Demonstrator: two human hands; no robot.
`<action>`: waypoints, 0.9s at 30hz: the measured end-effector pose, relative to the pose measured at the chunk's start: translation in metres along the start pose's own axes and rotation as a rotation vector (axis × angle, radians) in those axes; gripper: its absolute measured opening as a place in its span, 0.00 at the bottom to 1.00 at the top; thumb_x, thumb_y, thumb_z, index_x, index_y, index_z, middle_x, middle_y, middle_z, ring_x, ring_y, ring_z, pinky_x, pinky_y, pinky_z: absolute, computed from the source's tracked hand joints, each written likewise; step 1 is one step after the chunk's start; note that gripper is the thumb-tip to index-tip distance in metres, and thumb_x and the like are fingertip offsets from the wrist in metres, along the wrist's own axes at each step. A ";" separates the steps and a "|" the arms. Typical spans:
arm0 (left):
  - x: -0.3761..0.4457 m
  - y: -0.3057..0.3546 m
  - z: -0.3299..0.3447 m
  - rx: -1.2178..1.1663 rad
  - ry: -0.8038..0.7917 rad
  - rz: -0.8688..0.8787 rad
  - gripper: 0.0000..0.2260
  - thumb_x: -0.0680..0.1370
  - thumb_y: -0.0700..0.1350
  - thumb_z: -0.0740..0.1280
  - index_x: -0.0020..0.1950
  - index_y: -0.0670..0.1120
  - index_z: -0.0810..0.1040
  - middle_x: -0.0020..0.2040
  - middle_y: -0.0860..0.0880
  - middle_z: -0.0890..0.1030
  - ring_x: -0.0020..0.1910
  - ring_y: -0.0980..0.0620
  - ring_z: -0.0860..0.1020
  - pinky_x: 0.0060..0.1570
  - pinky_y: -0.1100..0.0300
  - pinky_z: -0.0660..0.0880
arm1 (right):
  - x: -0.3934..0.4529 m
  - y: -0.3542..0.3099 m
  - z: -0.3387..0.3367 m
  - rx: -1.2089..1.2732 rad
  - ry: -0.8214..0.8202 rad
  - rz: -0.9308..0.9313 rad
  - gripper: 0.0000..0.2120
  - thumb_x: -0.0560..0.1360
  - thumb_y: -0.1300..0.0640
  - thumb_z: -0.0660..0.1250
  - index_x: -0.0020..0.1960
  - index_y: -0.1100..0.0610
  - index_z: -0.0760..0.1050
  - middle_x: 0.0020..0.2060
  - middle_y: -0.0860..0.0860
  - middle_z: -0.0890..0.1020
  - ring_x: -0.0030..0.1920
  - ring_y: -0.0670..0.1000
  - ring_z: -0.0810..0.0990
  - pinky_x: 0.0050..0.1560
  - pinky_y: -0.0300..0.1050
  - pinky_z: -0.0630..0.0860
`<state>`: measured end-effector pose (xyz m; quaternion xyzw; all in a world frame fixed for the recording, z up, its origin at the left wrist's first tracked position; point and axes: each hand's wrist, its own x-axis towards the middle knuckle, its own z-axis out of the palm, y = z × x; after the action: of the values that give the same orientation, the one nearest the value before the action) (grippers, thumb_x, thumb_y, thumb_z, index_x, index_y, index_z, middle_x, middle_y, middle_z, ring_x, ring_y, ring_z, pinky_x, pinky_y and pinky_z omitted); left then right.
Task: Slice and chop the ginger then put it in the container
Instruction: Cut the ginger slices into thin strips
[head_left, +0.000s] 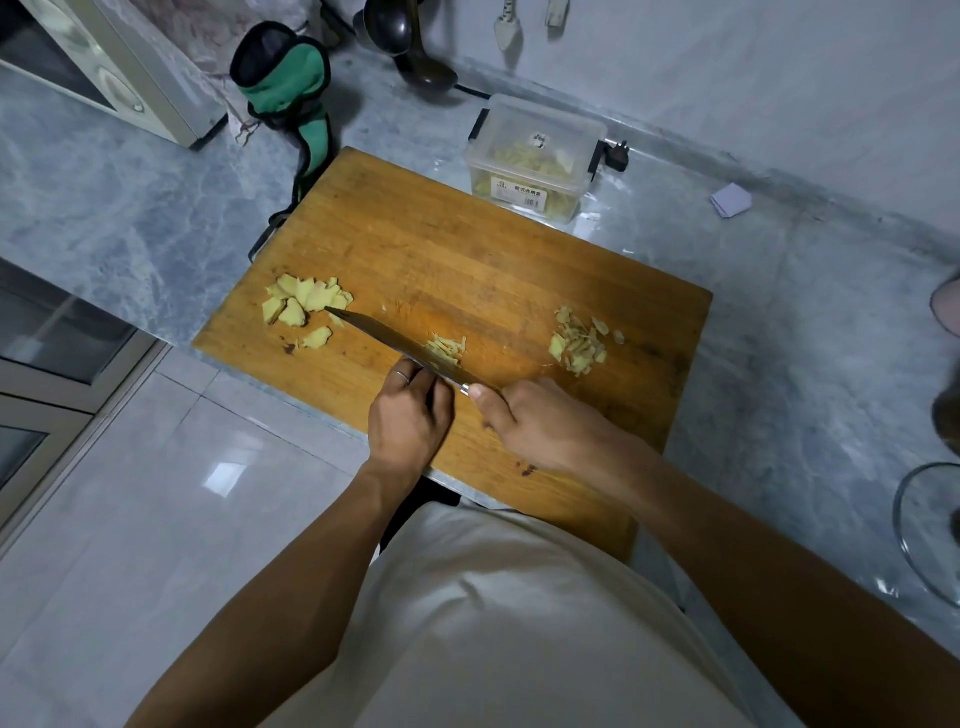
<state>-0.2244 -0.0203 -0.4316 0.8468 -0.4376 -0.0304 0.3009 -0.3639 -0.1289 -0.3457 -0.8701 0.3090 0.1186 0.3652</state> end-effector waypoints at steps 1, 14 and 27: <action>0.000 0.001 0.000 0.000 0.004 0.001 0.10 0.77 0.42 0.63 0.45 0.38 0.81 0.49 0.38 0.81 0.41 0.36 0.80 0.33 0.54 0.76 | -0.002 -0.001 0.000 -0.003 -0.005 -0.002 0.39 0.81 0.31 0.42 0.43 0.58 0.81 0.38 0.57 0.81 0.41 0.56 0.81 0.47 0.56 0.80; -0.001 0.004 -0.003 0.024 -0.011 -0.019 0.09 0.76 0.41 0.65 0.45 0.38 0.82 0.51 0.37 0.81 0.38 0.37 0.81 0.33 0.55 0.76 | -0.004 -0.012 -0.001 0.016 -0.007 0.024 0.32 0.84 0.37 0.45 0.38 0.57 0.75 0.37 0.56 0.77 0.44 0.58 0.77 0.43 0.51 0.76; 0.000 -0.001 0.001 -0.003 0.031 0.004 0.13 0.75 0.43 0.60 0.43 0.39 0.81 0.48 0.40 0.81 0.40 0.39 0.79 0.33 0.57 0.74 | -0.006 0.000 -0.004 0.022 0.008 0.009 0.39 0.82 0.34 0.45 0.44 0.63 0.82 0.38 0.58 0.85 0.39 0.56 0.84 0.45 0.56 0.82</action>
<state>-0.2243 -0.0202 -0.4331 0.8460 -0.4343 -0.0172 0.3089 -0.3683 -0.1289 -0.3401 -0.8652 0.3155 0.1135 0.3729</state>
